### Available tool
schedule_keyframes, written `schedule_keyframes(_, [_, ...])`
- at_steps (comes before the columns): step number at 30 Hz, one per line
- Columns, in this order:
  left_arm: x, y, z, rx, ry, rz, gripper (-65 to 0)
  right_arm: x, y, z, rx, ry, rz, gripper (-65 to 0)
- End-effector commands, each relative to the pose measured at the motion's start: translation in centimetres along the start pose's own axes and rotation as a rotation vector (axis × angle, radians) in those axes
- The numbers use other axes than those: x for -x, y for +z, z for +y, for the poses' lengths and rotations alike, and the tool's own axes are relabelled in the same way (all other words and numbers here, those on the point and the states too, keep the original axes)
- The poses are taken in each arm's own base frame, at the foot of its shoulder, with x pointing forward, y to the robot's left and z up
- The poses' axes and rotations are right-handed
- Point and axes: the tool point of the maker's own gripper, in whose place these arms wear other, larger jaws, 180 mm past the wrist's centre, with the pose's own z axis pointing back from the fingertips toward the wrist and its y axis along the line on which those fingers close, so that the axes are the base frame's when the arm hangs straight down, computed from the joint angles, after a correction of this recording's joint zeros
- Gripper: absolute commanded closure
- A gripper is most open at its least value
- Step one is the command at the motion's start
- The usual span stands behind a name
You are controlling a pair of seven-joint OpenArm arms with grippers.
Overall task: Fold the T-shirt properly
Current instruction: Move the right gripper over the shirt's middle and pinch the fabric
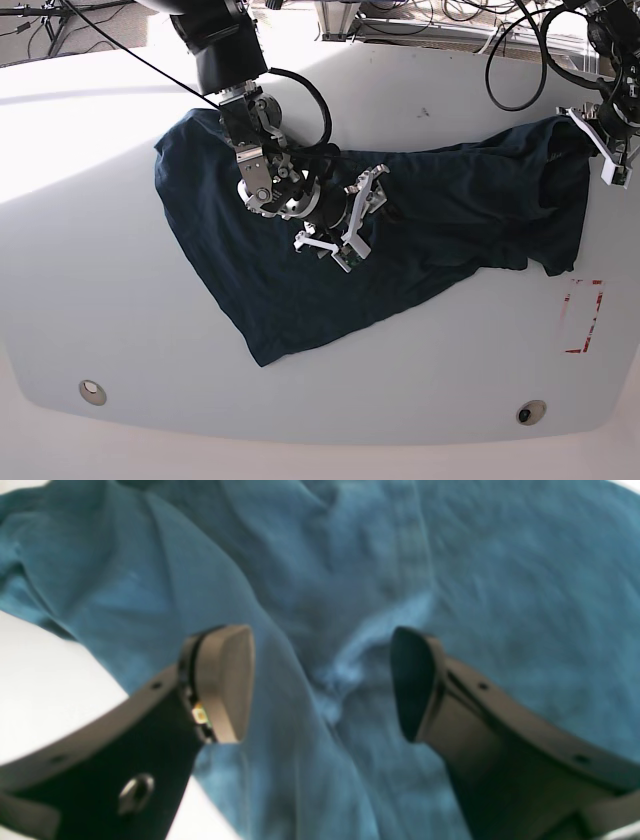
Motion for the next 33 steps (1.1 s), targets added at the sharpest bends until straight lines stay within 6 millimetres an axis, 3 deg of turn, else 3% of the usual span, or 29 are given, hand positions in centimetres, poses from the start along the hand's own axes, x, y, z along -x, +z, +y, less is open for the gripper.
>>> schedule_keyframes(1, [-1.1, 0.5, 0.6, -0.016, -0.018, -0.032, 0.0, -2.8, -0.7, -0.6, -0.013, 0.005, -0.070, -40.9])
schedule_keyframes(18, [-1.3, 0.4, 0.2, -0.007, -0.028, -0.034, 0.0, -3.2, -3.7, -1.9, -0.026, -0.070, -0.117, -40.9])
schedule_keyframes(25, [-1.4, 0.3, -0.1, 0.001, -0.034, -0.035, 0.0, -3.9, -3.4, -4.3, 0.079, -0.107, -0.169, -41.4])
schedule_keyframes(29, [-1.4, 0.3, -0.1, 0.002, -0.034, -0.036, 0.0, -4.4, -2.4, -7.0, 0.145, -0.098, -0.178, -41.5])
schedule_keyframes(33, [-1.4, 0.3, -0.1, 0.002, -0.034, -0.036, 0.0, -4.3, -2.2, -7.7, 0.163, -0.096, -0.173, -41.5])
